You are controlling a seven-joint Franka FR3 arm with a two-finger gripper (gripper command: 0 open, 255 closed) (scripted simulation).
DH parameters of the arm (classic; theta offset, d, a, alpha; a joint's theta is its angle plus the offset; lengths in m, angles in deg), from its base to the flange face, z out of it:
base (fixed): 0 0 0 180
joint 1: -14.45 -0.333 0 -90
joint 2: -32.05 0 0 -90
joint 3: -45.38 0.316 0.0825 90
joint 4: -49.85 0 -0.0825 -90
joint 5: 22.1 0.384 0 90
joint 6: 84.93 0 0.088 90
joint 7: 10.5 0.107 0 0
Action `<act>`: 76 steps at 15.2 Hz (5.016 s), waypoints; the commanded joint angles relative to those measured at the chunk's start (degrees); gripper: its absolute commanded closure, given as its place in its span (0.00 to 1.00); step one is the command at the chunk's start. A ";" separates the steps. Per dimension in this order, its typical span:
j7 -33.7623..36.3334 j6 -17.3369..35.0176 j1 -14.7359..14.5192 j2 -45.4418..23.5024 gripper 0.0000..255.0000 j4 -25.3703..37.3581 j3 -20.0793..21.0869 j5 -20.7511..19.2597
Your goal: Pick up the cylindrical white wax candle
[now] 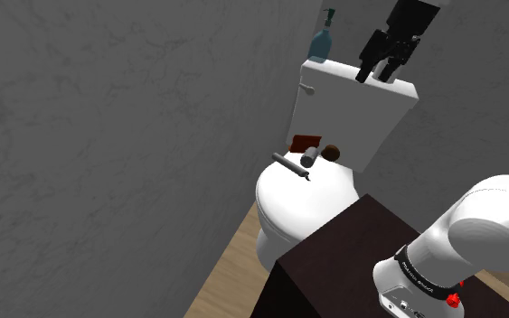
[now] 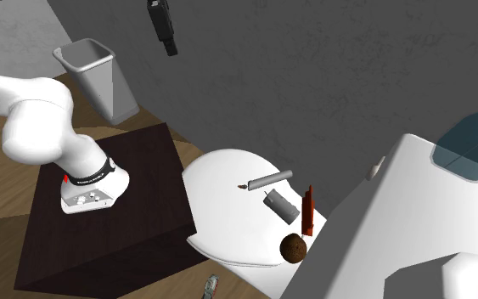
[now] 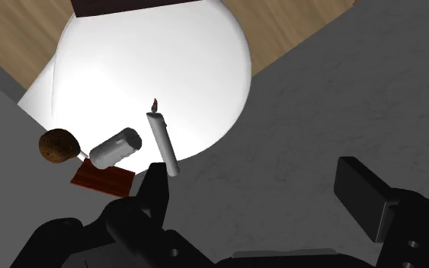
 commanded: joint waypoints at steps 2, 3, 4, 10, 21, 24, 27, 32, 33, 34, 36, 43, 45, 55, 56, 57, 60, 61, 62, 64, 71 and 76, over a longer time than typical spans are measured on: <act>0.54 1.53 0.35 -1.37 0.00 -0.54 -0.04 -0.09; 1.07 3.05 0.70 -2.80 0.00 -1.02 -0.09 -0.19; 1.61 4.56 1.04 -4.28 0.00 -1.43 -0.14 -0.28; 4.83 13.25 3.04 -14.08 0.00 -2.64 -0.67 -0.84; 10.33 26.56 6.27 -35.00 0.00 0.69 -2.56 -1.33; 11.62 29.37 7.03 -41.06 0.00 2.74 -3.27 -1.17; 12.79 31.78 7.80 -47.17 0.00 5.25 -4.02 -0.80; 14.44 34.87 9.18 -57.41 0.00 10.38 -5.21 0.28; 14.74 35.35 9.49 -59.46 0.00 11.55 -5.43 0.55; 15.03 35.78 9.81 -61.51 0.00 12.76 -5.63 0.85; 15.61 36.50 10.49 -65.61 0.00 15.31 -6.01 1.46; 17.64 37.54 13.33 -79.94 0.00 25.69 -7.04 3.78; 18.07 37.48 13.96 -82.73 0.00 27.96 -7.19 4.21; 17.86 40.79 14.41 -87.63 1.00 29.55 -6.59 4.81; 17.86 40.84 14.40 -87.56 1.00 29.43 -6.59 4.81; 17.85 40.86 14.41 -87.55 1.00 29.40 -6.60 4.81; 17.84 40.87 14.42 -87.58 1.00 29.42 -6.60 4.81; 17.84 40.85 14.42 -87.61 1.00 29.46 -6.59 4.82; 17.85 40.89 14.41 -87.59 1.00 29.42 -6.59 4.82; 17.84 40.73 14.43 -87.63 1.00 29.62 -6.60 4.81; 18.05 37.74 14.00 -83.09 1.00 28.06 -7.15 4.26; 18.23 35.41 13.70 -80.02 1.00 27.34 -7.53 3.83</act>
